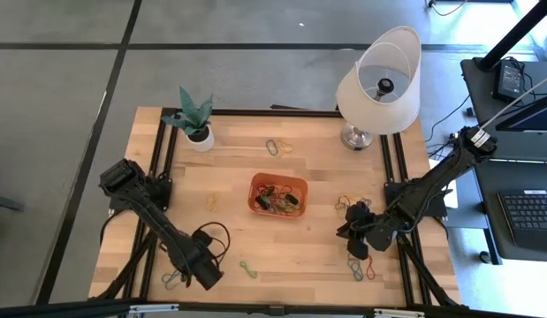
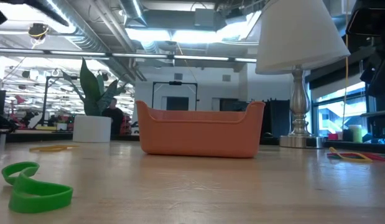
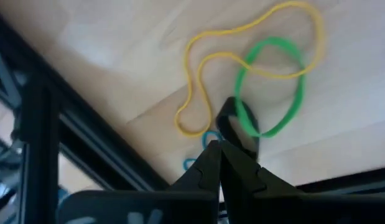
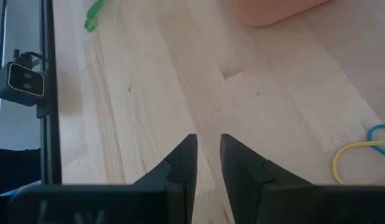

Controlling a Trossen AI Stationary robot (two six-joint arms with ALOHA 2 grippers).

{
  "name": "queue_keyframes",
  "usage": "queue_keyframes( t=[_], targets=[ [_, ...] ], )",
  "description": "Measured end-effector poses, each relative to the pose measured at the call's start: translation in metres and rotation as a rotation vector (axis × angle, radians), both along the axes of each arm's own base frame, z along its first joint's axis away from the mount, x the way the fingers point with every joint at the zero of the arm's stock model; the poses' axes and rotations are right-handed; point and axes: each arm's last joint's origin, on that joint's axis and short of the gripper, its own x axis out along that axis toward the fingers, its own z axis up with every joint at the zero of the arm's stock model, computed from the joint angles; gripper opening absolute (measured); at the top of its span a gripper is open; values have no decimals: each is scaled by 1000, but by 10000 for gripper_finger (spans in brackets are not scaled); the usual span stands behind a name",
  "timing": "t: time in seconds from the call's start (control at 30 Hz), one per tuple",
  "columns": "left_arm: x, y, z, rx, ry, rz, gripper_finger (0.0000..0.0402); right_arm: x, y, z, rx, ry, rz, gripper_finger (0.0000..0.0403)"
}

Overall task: Pick and place rubber bands into bin
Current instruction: Put the green rubber band into the orange bin

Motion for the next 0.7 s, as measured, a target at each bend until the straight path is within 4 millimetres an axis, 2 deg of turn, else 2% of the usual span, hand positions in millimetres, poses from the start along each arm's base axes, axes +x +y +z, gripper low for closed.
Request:
queue_keyframes(
  t=[0.23,0.37,0.6,0.7],
  targets=[
    [5,0,-2,65,-119,2,12,0,-1,0,-10,-9,-12,74],
    [8,-1,-2,59,-175,-65,40,0,-1,0,-11,-9,-12,74],
    [8,-1,-3,53,-177,-114,101,0,-1,0,-11,-9,-13,74],
    [10,-3,-9,58,-164,-142,122,0,-1,0,-11,-9,-13,74]
  ],
)
